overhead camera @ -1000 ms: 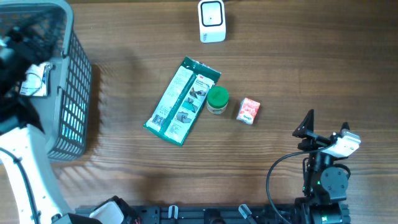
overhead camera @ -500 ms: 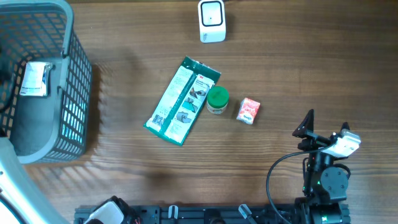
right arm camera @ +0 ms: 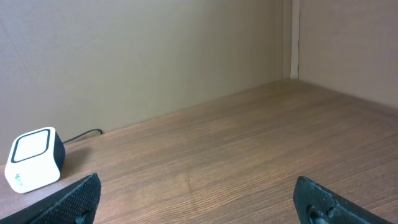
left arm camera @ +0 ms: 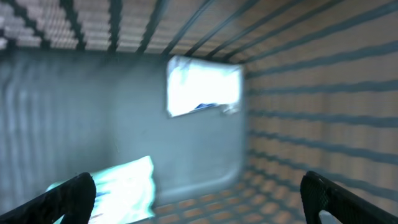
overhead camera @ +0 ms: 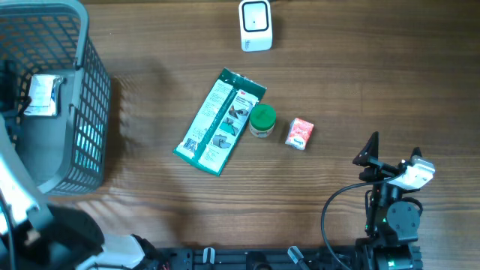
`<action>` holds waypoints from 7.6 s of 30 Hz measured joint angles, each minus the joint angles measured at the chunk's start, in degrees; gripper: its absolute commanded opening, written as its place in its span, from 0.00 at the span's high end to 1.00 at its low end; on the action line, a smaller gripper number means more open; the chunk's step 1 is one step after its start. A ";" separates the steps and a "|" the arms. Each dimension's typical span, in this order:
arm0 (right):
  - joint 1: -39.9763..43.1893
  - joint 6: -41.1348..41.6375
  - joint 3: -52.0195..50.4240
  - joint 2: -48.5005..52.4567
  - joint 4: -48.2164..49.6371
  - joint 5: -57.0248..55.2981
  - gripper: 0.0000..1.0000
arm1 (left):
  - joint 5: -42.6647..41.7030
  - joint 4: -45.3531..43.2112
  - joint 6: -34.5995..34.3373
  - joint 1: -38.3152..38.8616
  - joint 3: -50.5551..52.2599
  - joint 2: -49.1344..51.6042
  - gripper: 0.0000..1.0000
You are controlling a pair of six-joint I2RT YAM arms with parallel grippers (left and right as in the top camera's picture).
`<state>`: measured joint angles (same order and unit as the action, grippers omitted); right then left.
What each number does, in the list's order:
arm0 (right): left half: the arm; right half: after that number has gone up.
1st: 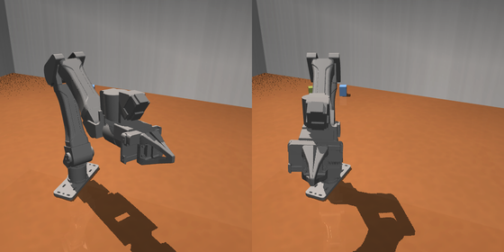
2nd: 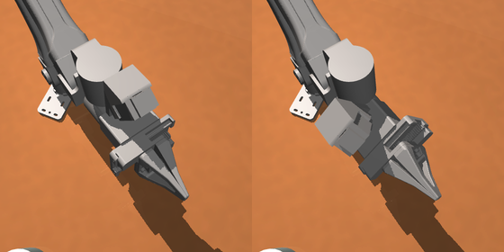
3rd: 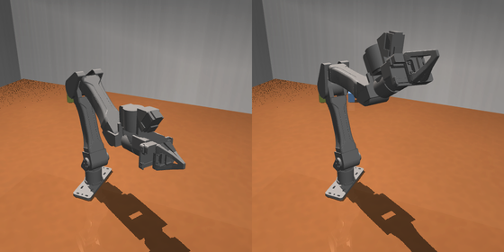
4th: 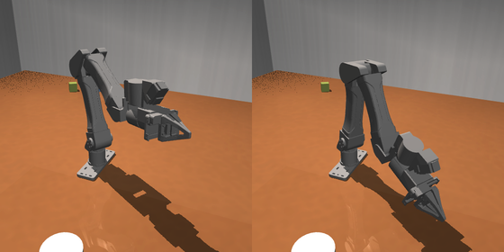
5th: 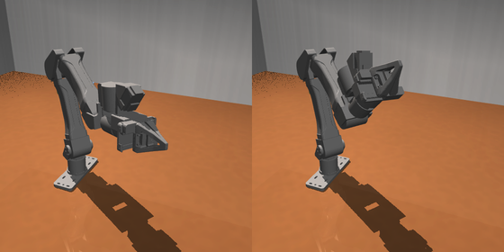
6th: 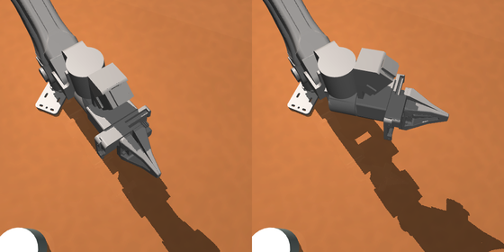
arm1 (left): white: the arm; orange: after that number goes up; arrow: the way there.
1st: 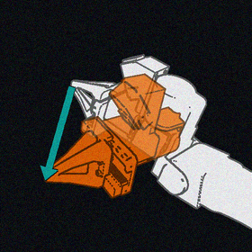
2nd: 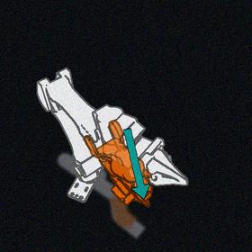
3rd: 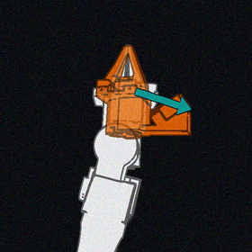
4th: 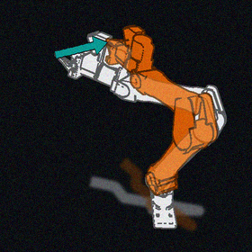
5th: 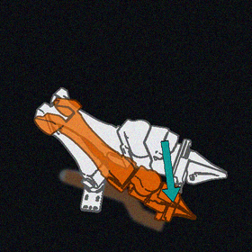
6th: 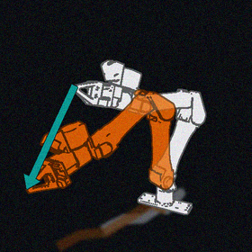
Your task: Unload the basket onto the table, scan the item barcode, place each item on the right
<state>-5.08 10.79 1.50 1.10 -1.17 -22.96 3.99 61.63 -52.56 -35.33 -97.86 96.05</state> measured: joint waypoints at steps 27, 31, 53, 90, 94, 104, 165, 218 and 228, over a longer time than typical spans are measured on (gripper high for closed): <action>0.00 0.00 0.00 0.00 0.00 0.00 0.00 | -2.71 2.01 4.37 4.57 14.91 17.64 0.43; 0.00 0.00 0.00 0.00 0.00 0.00 0.00 | -2.14 2.19 5.62 4.46 15.30 17.53 0.66; 0.00 0.00 0.00 0.00 0.00 0.02 0.00 | -7.41 20.87 6.45 5.92 -26.05 -2.45 0.76; 0.00 0.00 0.00 0.00 0.00 0.02 0.00 | -5.33 11.56 2.64 77.55 -5.31 17.05 0.22; 0.00 0.00 0.00 0.00 0.00 0.02 0.00 | -5.35 10.88 2.29 78.71 -5.31 17.05 0.00; 0.00 0.00 0.00 0.00 0.00 0.02 0.00 | 5.49 15.34 2.54 71.14 -11.96 9.64 0.00; 0.04 0.02 0.00 0.00 0.00 0.02 0.00 | -5.64 -49.07 79.73 1.95 11.26 26.05 0.00; 0.04 0.00 0.00 0.00 0.00 0.02 0.00 | -15.80 -48.57 69.18 -0.94 9.99 30.49 0.40; 0.04 0.00 0.00 0.00 0.00 0.02 0.00 | -14.75 -43.10 68.96 -0.72 11.78 21.31 0.43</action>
<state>-5.04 10.79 1.50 1.10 -1.17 -22.94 -10.76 18.52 16.40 -36.05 -86.08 117.36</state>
